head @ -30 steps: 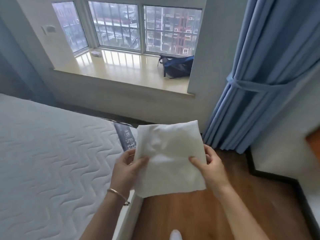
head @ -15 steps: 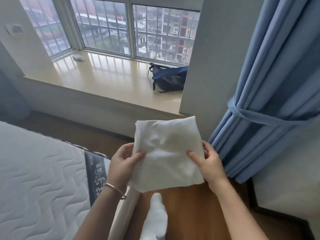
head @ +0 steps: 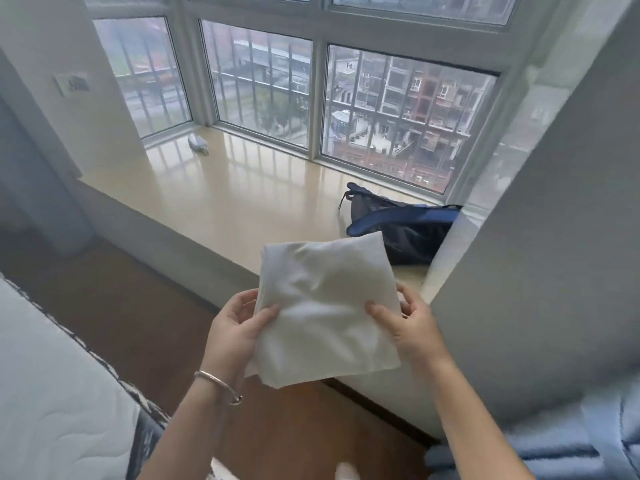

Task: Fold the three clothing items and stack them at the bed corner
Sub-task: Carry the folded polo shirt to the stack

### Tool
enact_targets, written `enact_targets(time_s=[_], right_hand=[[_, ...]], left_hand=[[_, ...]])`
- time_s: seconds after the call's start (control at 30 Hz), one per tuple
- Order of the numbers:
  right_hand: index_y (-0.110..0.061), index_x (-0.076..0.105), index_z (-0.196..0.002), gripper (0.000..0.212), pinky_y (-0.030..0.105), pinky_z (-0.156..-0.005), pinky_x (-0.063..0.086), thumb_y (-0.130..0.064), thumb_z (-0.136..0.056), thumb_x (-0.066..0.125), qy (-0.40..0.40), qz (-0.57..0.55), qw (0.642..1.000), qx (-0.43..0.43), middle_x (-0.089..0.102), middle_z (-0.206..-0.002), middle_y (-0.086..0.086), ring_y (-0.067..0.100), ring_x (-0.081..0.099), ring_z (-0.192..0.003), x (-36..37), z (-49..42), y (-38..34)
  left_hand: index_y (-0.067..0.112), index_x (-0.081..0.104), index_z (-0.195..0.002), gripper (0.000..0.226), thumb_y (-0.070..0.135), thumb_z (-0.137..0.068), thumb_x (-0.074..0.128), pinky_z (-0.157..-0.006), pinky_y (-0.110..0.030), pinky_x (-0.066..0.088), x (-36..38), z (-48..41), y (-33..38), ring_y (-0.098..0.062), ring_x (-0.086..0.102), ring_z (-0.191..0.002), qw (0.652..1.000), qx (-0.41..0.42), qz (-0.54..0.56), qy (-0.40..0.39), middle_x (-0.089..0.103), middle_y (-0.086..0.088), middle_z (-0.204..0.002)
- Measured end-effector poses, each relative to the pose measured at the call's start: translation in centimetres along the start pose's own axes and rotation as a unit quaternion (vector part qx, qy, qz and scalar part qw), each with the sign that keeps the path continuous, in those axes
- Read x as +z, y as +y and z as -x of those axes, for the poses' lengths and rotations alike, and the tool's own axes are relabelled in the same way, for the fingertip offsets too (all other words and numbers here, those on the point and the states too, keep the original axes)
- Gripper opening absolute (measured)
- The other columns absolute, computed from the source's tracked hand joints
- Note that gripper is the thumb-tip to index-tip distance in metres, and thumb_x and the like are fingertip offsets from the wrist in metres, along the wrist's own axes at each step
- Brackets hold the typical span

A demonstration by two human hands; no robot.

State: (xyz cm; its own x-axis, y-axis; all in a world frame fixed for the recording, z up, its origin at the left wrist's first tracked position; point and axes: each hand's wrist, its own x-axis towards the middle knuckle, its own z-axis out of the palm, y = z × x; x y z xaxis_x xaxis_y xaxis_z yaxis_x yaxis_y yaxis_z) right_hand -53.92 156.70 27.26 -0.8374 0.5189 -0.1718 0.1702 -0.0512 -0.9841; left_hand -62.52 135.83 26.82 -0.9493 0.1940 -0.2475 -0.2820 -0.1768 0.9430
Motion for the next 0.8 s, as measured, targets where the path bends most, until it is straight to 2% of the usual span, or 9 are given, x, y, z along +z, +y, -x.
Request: enact_targets(time_s=[0.2, 0.4, 0.6, 0.8], right_hand=[[-0.021, 0.058, -0.116, 0.045, 0.032, -0.068, 0.058, -0.013, -0.076, 0.074, -0.096, 0.024, 0.995, -0.009, 0.072, -0.097, 0.003, 0.018, 0.070, -0.080, 4.6, -14.4, -1.8], [-0.028, 0.059, -0.111, 0.041, 0.047, -0.079, 0.055, -0.019, -0.075, 0.076, -0.244, 0.070, 0.967, -0.010, 0.072, -0.096, 0.001, 0.020, 0.070, -0.084, 13.3, -26.8, -3.4], [-0.038, 0.060, -0.107, 0.037, 0.041, -0.077, 0.056, -0.030, -0.072, 0.072, -0.384, 0.127, 0.914, -0.037, 0.072, -0.093, -0.006, 0.015, 0.069, -0.085, 25.7, -32.6, -5.0], [-0.035, 0.062, -0.105, 0.040, 0.033, -0.071, 0.055, -0.039, -0.066, 0.068, -0.467, 0.139, 0.872, -0.044, 0.072, -0.093, -0.005, 0.014, 0.069, -0.084, 41.2, -35.5, -5.1]], left_hand=[[0.014, 0.060, -0.100, 0.027, 0.007, -0.076, 0.070, -0.078, -0.044, 0.054, 0.7, -10.1, 1.5, -0.025, 0.067, -0.085, 0.994, 0.015, 0.034, 0.099, 0.070, -0.003, -0.096], [0.021, 0.061, -0.094, 0.026, 0.009, -0.074, 0.072, -0.075, -0.039, 0.053, -1.8, -17.6, 3.8, -0.020, 0.067, -0.086, 0.966, 0.044, 0.060, 0.246, 0.070, 0.001, -0.098], [0.024, 0.060, -0.093, 0.023, 0.007, -0.079, 0.068, -0.079, -0.041, 0.052, -7.7, -21.4, 6.6, -0.022, 0.066, -0.087, 0.919, 0.065, 0.090, 0.378, 0.069, 0.000, -0.099], [0.019, 0.062, -0.093, 0.022, 0.004, -0.078, 0.067, -0.080, -0.040, 0.052, -18.1, -26.6, 9.3, -0.023, 0.066, -0.084, 0.872, 0.083, 0.102, 0.471, 0.070, -0.001, -0.096]])
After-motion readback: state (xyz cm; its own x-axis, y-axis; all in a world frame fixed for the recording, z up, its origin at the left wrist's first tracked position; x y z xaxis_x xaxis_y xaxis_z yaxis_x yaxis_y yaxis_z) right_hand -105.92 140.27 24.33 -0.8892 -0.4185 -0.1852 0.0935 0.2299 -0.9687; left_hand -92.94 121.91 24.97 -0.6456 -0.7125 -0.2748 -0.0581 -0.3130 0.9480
